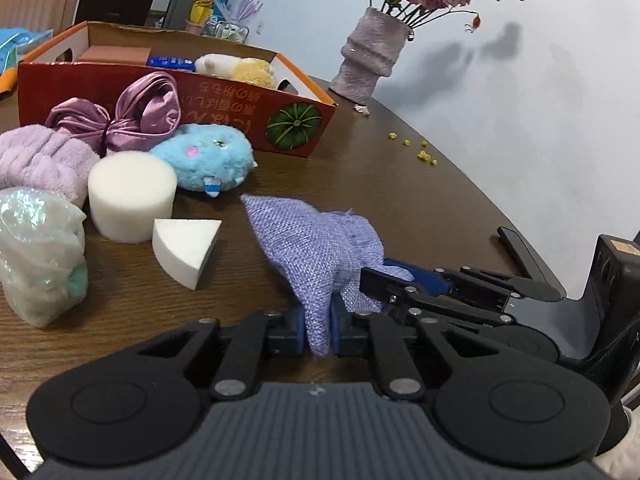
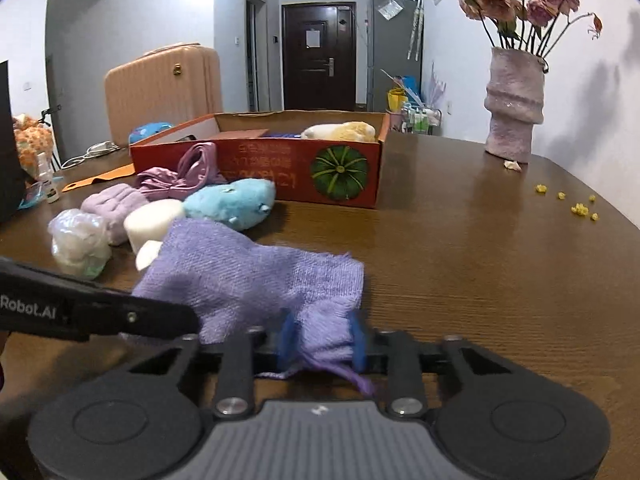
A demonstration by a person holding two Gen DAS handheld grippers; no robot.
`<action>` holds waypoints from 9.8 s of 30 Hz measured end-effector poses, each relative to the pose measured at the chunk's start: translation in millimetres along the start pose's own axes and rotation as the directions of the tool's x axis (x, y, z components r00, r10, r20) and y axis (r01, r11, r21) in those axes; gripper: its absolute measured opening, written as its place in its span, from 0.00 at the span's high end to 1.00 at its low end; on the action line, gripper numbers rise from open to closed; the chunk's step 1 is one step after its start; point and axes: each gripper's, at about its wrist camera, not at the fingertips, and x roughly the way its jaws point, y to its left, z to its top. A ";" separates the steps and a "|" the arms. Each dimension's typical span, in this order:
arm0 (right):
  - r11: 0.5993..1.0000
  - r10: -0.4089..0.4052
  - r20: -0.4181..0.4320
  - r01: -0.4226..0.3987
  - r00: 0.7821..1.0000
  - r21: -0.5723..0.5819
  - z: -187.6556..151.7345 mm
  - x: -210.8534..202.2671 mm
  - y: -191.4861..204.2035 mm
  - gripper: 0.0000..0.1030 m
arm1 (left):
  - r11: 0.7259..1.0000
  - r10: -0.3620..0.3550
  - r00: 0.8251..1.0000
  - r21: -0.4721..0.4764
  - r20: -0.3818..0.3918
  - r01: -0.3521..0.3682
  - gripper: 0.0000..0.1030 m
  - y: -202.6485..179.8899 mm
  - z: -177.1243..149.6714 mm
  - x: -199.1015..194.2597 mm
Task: Organize soft objects
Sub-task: 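Grasp the lavender drawstring pouch with the right tool, then place the lavender pouch in the box in front of the sponge block, then move both tools back over the item pile, then grasp the clear plastic bag with the left tool while the right tool grasps the white sponge wedge, then carry the bag into the box and open the left tool while the right tool drops the wedge there, then move the left tool back over the item pile, then grasp the pink satin bow scrunchie with the left tool, then carry the scrunchie into the box onto the lavender pouch, open left tool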
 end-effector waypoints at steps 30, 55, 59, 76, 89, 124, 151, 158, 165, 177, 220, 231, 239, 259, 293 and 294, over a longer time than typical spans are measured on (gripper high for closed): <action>0.996 0.068 -0.149 -0.076 0.986 -0.044 225.1 256.1 93.1 0.74 | 0.890 0.400 0.913 0.201 0.084 -0.409 0.66 167.3 216.3 52.1; 0.996 0.009 0.107 0.000 0.994 -0.088 233.7 25.9 15.2 0.42 | 0.887 0.395 0.862 0.114 0.316 -0.448 0.37 87.4 192.2 -109.3; 0.998 0.006 0.150 0.003 0.989 -0.056 219.6 -13.3 3.7 0.41 | 0.886 0.377 0.852 0.125 0.363 -0.446 0.30 61.5 174.3 -135.2; 0.997 0.035 0.313 -0.012 0.949 -0.075 25.3 -124.3 49.7 0.30 | 0.899 0.390 0.843 0.044 0.370 -0.435 0.16 12.1 -56.3 -184.3; 0.995 0.084 0.227 -0.070 0.970 -0.072 -6.2 -104.3 64.5 0.30 | 0.893 0.403 0.866 0.083 0.297 -0.443 0.16 21.1 -57.6 -147.1; 0.979 0.198 0.021 -0.197 0.980 -0.046 38.0 20.1 91.0 0.69 | 0.940 0.311 0.926 0.072 0.214 -0.332 0.62 63.2 -5.2 -82.6; 0.980 0.197 0.263 -0.195 0.944 -0.036 81.9 -66.2 24.6 0.69 | 0.941 0.154 0.929 0.236 0.335 -0.241 0.61 -9.9 72.6 -91.9; 0.976 0.215 0.165 -0.215 0.963 -0.022 195.0 59.3 -9.9 0.69 | 0.968 0.187 0.964 0.133 0.191 -0.214 0.61 48.6 209.1 11.4; 0.987 0.156 -0.070 -0.159 0.985 -0.037 241.2 204.9 -15.4 0.68 | 0.974 0.218 0.976 0.060 0.004 -0.218 0.55 109.8 270.8 128.1; 0.967 0.125 -0.187 -0.162 0.974 -0.195 237.8 249.8 -0.4 0.29 | 0.982 0.188 0.978 0.021 -0.090 -0.186 0.17 136.5 274.0 151.3; 0.982 0.186 0.175 -0.190 0.967 0.005 44.2 -85.7 55.9 0.22 | 0.928 0.371 0.870 -0.083 0.326 -0.364 0.12 70.0 -31.9 -194.0; 0.975 0.210 0.160 -0.218 0.964 0.031 94.9 0.6 66.5 0.38 | 0.944 0.295 0.918 0.068 0.264 -0.323 0.34 101.7 57.4 -97.8; 0.970 0.233 0.053 -0.236 0.971 0.060 137.2 123.7 75.7 0.81 | 0.960 0.258 0.962 0.094 0.084 -0.266 0.53 149.9 108.0 -5.6; 0.942 0.318 0.184 -0.332 0.930 0.047 133.1 56.0 75.4 0.95 | 0.973 0.100 0.932 0.160 0.349 -0.164 0.83 83.8 88.1 -88.1; 0.925 0.343 0.016 -0.341 0.939 0.165 -10.6 -7.5 65.9 0.81 | 0.996 0.079 0.989 -0.045 0.121 -0.074 0.74 70.9 -57.1 -100.3; 0.928 0.338 0.022 -0.337 0.941 0.159 -10.4 -7.1 67.9 0.82 | 0.996 0.079 0.989 -0.043 0.123 -0.074 0.75 70.7 -56.1 -99.5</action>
